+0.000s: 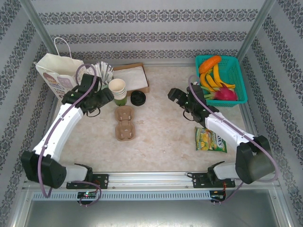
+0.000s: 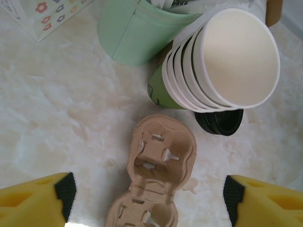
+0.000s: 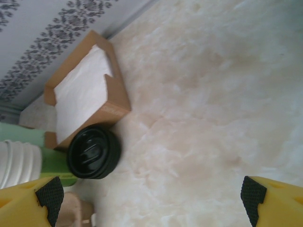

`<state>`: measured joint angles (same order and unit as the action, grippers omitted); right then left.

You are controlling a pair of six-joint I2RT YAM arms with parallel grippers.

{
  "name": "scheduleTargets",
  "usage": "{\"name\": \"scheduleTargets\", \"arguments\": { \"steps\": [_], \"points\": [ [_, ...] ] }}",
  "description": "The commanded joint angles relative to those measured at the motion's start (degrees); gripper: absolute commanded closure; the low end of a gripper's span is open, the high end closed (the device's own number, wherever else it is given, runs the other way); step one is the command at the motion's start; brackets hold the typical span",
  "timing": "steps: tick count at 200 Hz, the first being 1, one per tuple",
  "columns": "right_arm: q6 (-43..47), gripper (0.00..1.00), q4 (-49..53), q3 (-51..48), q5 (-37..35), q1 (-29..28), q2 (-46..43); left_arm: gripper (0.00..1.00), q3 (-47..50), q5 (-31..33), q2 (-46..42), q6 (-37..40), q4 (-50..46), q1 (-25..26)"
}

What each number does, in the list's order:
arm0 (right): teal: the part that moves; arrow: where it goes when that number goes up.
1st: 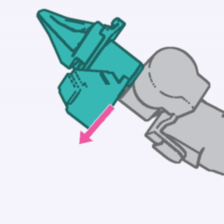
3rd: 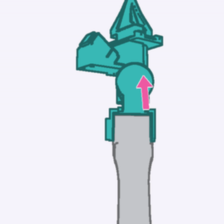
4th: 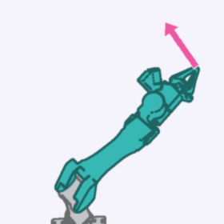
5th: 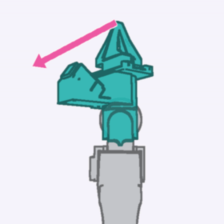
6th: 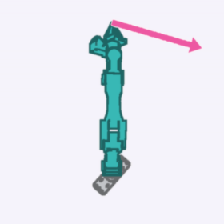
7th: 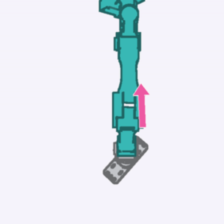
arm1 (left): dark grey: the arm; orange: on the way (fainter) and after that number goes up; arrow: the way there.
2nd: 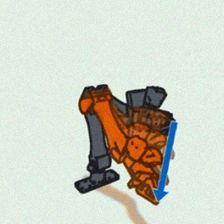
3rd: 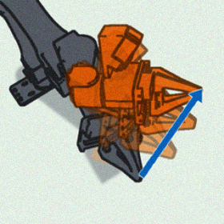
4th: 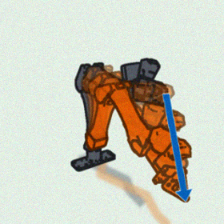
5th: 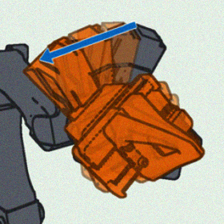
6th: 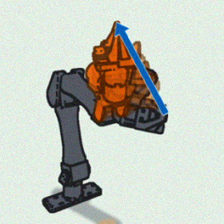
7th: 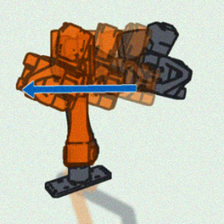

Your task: Pack the takeout coffee

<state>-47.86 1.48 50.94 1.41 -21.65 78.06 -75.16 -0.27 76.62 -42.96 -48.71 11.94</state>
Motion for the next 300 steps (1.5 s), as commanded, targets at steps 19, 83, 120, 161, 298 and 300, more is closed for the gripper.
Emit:
{"name": "scheduleTargets", "arguments": {
  "steps": [19,83,120,161,298,300],
  "points": [
    [0.5,0.02,5.0,5.0,3.9,-0.6,1.0,0.27,-6.1,0.7,6.0,5.3,-2.7,0.4],
    [6.6,0.02,9.6,8.4,1.3,-1.0,-1.7,0.4,-14.8,3.0,17.3,5.7,2.0,0.4],
    [7.7,0.02,12.3,8.3,-1.4,-1.0,-4.3,0.52,-18.2,2.7,21.8,6.1,0.5,0.4],
    [9.3,0.02,15.5,8.4,-4.0,-0.9,-6.7,0.68,-19.1,3.2,23.7,6.0,-0.2,0.4],
    [11.0,0.02,18.1,10.6,-4.7,-1.1,-6.2,1.0,-22.7,0.7,24.1,7.4,-2.0,-0.3],
    [11.0,0.02,18.2,10.7,-4.7,-1.2,-6.1,1.0,-22.7,0.3,24.0,7.2,-1.9,-0.4]
  ]
}}
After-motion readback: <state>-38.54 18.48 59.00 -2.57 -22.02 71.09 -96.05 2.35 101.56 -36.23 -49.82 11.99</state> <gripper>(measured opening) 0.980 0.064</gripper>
